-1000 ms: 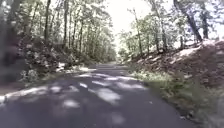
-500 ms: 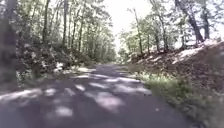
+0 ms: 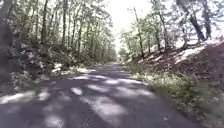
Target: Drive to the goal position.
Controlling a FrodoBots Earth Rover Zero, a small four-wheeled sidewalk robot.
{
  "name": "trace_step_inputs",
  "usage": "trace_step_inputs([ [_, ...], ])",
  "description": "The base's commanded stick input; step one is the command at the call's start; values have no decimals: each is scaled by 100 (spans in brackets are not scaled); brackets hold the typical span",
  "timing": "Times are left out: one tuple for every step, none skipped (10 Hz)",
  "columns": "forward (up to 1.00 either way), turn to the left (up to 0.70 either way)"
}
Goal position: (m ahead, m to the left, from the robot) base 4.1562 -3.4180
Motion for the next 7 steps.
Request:
trace_step_inputs([
  [45, 0],
  [45, 0],
  [45, 0],
  [45, 0],
  [45, 0],
  [45, -8],
  [45, -21],
])
